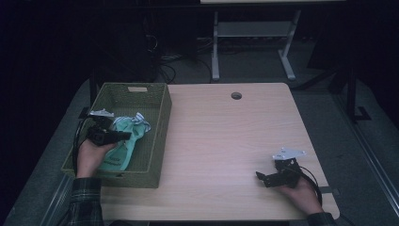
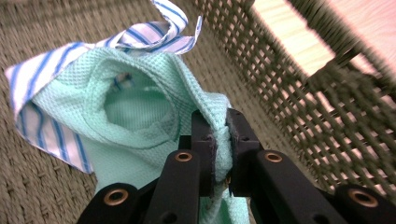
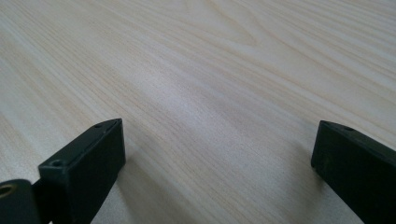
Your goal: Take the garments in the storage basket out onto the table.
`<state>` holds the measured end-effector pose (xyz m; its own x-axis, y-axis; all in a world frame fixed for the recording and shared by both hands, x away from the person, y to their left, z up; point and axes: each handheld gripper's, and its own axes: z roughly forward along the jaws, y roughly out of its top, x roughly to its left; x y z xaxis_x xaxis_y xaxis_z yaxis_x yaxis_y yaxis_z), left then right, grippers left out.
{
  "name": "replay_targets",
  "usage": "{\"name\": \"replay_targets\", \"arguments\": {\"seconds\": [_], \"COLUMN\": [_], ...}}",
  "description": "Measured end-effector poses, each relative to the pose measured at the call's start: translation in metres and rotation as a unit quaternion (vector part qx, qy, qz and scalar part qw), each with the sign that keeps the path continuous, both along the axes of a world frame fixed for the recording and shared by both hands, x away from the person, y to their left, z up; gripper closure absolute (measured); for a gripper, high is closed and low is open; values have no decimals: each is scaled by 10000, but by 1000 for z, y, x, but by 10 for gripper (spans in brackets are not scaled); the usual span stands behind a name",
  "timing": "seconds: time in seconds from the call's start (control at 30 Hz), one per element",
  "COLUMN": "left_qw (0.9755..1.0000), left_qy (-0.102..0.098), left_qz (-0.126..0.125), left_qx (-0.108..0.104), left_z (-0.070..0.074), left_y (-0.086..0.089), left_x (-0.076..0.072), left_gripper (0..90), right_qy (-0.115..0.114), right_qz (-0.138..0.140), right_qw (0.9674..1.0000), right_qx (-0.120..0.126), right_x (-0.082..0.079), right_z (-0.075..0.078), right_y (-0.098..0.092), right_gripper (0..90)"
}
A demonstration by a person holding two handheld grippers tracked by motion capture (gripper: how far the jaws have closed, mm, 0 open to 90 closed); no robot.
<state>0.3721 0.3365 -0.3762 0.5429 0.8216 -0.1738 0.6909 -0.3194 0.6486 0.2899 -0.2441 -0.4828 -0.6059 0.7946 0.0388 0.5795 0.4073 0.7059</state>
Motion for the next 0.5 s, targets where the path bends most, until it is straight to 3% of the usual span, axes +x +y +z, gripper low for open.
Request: {"name": "replay_targets", "arguments": {"seconds": [0.1, 0.27, 0.5], "left_qw": [9999, 9987, 9970], "left_qy": [-118, -372, -596], "left_qz": [20, 62, 12], "left_qx": [-53, -337, -501], "left_z": [5, 16, 31], "left_y": [1, 3, -1], "left_x": [-2, -6, -11], "left_gripper": [832, 834, 834], "right_qy": [-2, -2, 23], "right_qz": [4, -2, -18], "right_qw": [10000, 10000, 10000], "right_qx": [-8, -12, 5], "right_x": [0, 0, 0], "right_z": [0, 0, 0], "right_y": [0, 0, 0], "right_gripper": [24, 25, 25]}}
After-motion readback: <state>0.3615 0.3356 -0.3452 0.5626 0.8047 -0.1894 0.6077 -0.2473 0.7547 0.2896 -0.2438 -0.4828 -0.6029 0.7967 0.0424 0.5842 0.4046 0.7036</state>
